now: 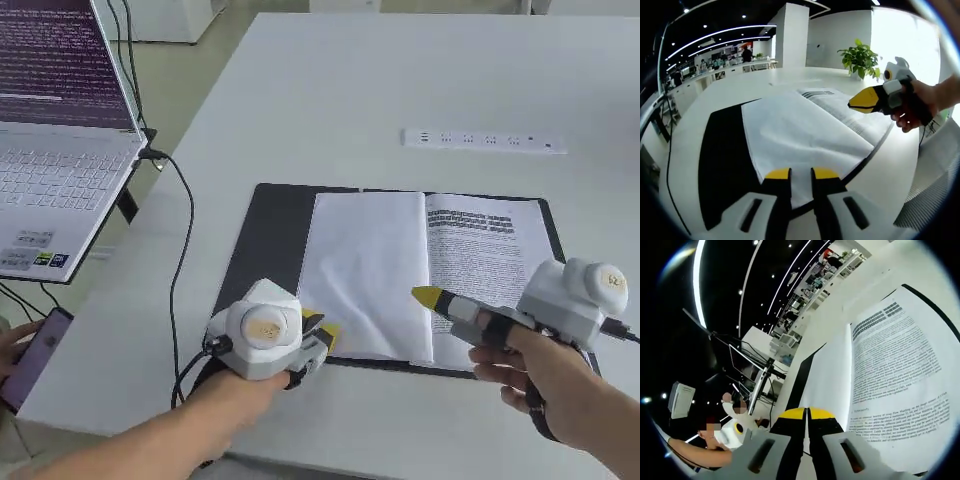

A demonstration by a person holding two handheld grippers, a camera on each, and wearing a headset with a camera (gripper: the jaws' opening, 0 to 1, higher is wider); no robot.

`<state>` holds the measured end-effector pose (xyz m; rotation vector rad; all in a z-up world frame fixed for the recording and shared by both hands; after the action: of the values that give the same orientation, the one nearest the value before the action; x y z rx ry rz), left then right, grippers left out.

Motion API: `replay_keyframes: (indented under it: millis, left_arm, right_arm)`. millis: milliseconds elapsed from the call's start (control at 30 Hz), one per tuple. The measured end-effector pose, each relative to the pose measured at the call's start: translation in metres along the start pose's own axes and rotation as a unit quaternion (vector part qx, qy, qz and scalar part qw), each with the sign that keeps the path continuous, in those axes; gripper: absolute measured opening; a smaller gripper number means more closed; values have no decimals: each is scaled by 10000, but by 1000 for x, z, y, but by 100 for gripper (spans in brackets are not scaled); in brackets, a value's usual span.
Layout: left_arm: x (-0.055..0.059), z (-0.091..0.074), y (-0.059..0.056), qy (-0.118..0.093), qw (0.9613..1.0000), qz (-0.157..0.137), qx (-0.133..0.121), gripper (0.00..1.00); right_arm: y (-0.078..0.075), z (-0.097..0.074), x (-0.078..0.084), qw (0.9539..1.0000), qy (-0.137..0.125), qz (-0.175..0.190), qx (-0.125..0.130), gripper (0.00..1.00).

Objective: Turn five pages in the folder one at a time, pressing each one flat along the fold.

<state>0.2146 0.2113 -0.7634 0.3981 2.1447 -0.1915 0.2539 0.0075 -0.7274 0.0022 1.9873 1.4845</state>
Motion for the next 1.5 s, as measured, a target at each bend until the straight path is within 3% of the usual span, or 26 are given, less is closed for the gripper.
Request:
replay_keyframes:
  millis: [133,367,433,633,667,767,867,1133,1300,1400,1500]
  left_arm:
    - [7,1,1,69,9999,22,-126,10]
    - [10,2,2,-83,9994,203,-275,7]
    - [11,3,2,-123,9990,318,-304,6]
    - [11,4,7,-110,9989,142,-433,0]
    - [10,5,7,-104,9992,18,-387,0]
    - [12,5,8,-118,9991,-36,-409,0]
    - [12,5,7,-155,9989,-71,-428,0]
    - [13,5,7,-201,9988,-123,-430,0]
    - [13,4,6,-240,9985,-180,-469,0]
    - [13,4,6,-252,9983,-210,-477,0]
    - [14,4,7,-273,9983,-240,-461,0]
  right_arm:
    - [-1,-1,-10,10000,0,82,-35,0]
    - [-4,8,-26,9991,3,374,-190,0]
    - [-17,16,-40,9989,9,440,-190,0]
    - [-38,34,-63,9987,106,491,-46,0]
    - [-41,36,-66,9986,95,519,-23,0]
    - [-53,43,-75,9965,-105,822,51,0]
    - [-61,50,-79,9960,-144,876,85,0]
    - [-85,75,-95,9878,-502,1463,202,0]
    - [-101,88,-101,9825,-584,1722,399,0]
    - [-106,94,-107,9778,-691,1947,361,0]
    - [-109,102,-118,9786,-702,1891,420,0]
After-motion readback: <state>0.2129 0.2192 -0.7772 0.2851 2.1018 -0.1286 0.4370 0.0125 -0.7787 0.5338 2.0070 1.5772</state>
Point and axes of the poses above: the centre of the closed fingertips' face, and the gripper's own axes: z roughly forward along the fingers, y roughly to its left, x roughly out of its underside, the point moved 8 cm from there along -z, roughly backward along the fingers, and after that the axes turned 10 degrees about -x, right-handed, at the moved point
